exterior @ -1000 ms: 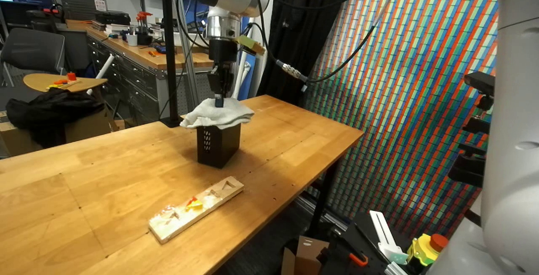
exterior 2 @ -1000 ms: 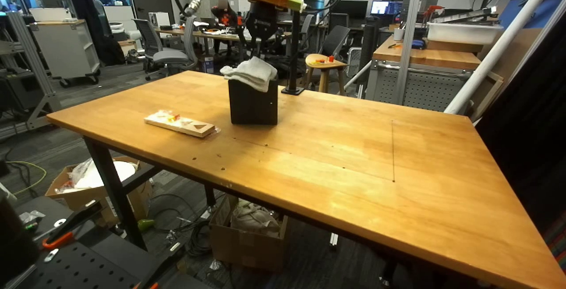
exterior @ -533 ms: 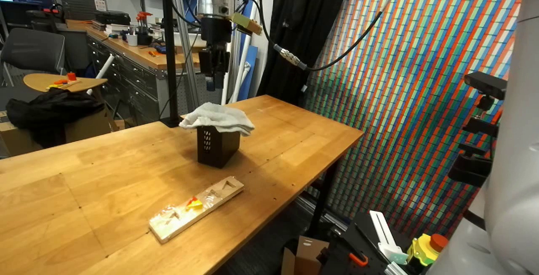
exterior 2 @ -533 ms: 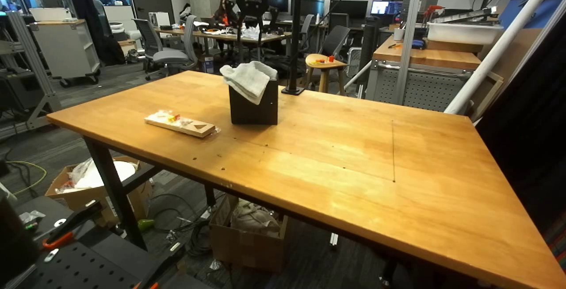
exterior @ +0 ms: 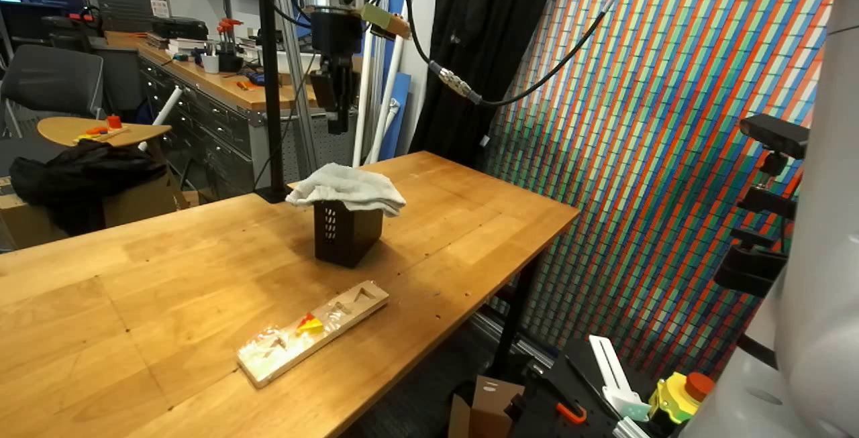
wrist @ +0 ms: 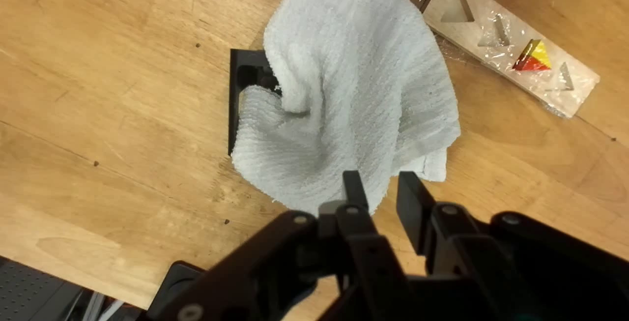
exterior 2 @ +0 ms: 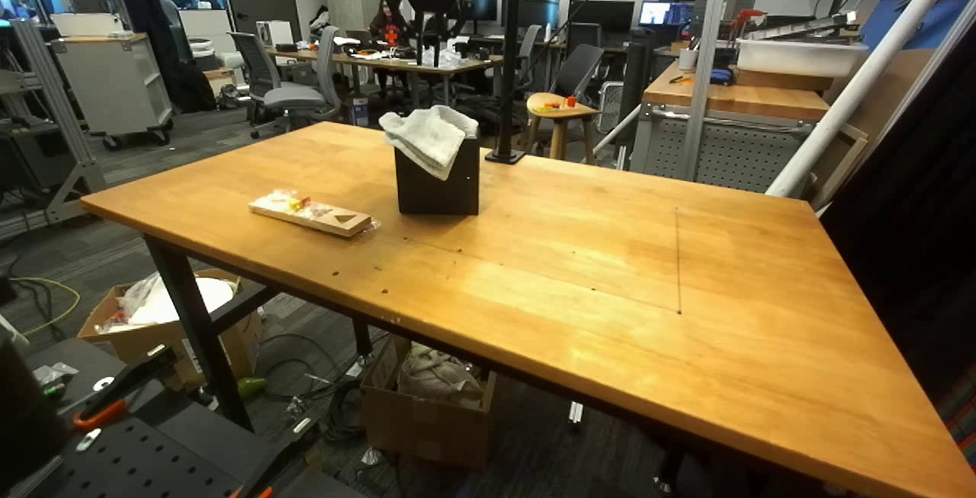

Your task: Put the towel into the box.

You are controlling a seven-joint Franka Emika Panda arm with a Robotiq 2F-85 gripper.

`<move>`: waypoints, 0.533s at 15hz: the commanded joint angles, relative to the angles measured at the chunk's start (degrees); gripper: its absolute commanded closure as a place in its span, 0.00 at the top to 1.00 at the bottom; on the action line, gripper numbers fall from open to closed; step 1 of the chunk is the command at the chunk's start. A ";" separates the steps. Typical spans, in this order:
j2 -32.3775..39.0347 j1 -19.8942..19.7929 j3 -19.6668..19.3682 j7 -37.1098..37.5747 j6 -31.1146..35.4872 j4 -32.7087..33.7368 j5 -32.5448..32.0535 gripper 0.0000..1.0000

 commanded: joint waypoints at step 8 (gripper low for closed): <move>2.36 0.87 -0.59 -0.10 -0.63 1.64 0.55 0.04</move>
